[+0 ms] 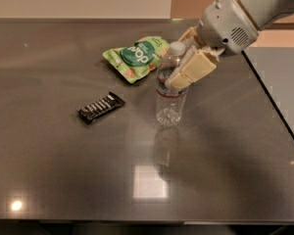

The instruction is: Move water bottle near rxbar chocolate

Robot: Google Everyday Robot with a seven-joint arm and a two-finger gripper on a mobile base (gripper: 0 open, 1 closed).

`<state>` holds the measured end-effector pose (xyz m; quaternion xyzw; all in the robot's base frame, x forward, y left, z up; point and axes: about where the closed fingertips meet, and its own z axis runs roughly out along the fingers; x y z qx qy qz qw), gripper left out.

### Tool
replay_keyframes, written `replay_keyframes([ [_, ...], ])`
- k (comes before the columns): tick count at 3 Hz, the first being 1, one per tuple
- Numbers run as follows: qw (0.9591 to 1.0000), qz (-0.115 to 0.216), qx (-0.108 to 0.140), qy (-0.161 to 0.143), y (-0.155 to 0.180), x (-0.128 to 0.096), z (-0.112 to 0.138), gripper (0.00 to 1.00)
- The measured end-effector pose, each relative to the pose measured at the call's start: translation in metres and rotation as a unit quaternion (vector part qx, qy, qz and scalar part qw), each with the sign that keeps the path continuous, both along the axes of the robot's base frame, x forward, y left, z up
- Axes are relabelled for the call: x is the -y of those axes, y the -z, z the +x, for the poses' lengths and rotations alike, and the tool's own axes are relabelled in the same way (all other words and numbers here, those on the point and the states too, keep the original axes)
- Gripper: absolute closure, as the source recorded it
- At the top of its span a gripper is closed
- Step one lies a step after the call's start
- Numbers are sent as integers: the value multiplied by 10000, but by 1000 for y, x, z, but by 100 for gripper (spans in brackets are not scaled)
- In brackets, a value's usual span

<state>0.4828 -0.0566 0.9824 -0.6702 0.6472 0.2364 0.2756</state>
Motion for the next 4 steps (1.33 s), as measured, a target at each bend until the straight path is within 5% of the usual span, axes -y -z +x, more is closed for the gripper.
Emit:
replay_keyframes([
  [4,9990,283,-4,-353,16,-66,33,100],
])
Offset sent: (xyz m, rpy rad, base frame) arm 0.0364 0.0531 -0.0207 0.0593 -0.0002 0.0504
